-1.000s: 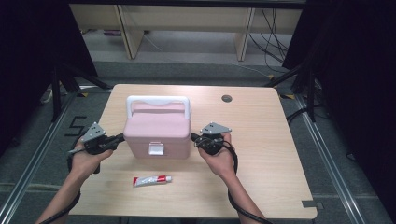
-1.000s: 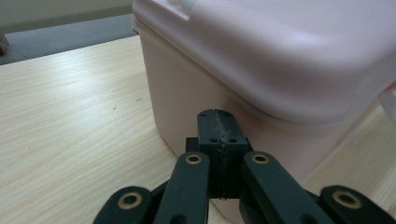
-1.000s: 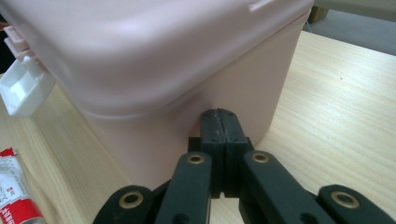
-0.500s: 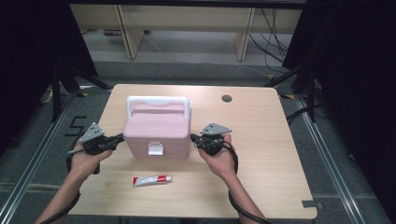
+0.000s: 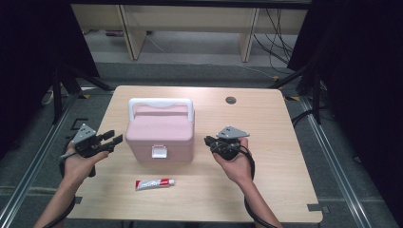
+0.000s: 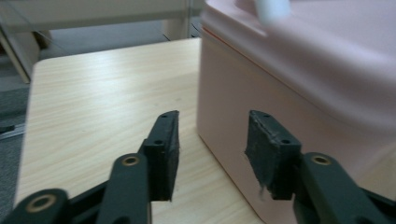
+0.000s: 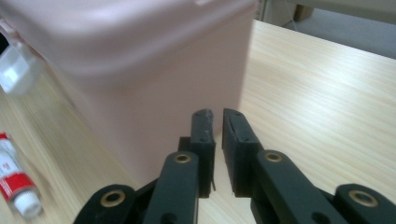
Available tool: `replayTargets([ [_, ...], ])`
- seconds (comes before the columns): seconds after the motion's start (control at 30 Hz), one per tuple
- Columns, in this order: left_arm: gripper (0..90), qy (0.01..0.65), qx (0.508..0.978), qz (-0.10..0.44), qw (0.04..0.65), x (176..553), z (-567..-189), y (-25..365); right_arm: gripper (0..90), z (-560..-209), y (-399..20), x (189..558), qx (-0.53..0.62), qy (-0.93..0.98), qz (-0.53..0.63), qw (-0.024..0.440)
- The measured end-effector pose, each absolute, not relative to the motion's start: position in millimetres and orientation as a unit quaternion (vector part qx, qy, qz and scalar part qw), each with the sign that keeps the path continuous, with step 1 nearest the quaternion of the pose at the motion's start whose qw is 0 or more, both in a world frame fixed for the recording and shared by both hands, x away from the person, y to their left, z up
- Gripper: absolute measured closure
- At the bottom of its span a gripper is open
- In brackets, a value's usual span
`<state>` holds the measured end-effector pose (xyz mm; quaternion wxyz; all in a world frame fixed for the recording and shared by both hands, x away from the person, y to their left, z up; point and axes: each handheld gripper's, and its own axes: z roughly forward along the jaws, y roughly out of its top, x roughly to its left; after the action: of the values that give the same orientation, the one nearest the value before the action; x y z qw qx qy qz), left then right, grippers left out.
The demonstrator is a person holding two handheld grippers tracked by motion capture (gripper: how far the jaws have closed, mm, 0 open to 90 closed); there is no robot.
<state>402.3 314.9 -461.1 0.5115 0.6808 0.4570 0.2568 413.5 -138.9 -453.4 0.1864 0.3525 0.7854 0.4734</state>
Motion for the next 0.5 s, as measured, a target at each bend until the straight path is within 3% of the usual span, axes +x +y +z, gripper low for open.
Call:
replayTargets([
  [0.03, 45.8, 0.464, 0.674, 0.259, 0.513, 402.0, -458.6, 317.7, 82.2, -454.2, -149.5, 410.3, 0.362, 0.785, 0.469, 0.184],
  [0.17, 41.9, 0.477, 0.659, 0.263, 0.519, 401.9, -450.0, 320.5, 80.3, -456.1, -160.9, 405.5, 0.367, 0.783, 0.461, 0.198],
  [0.5, 44.8, 0.465, 0.637, 0.253, 0.561, 404.8, -419.6, 310.7, 76.9, -460.8, -160.9, 389.9, 0.366, 0.791, 0.456, 0.179],
])
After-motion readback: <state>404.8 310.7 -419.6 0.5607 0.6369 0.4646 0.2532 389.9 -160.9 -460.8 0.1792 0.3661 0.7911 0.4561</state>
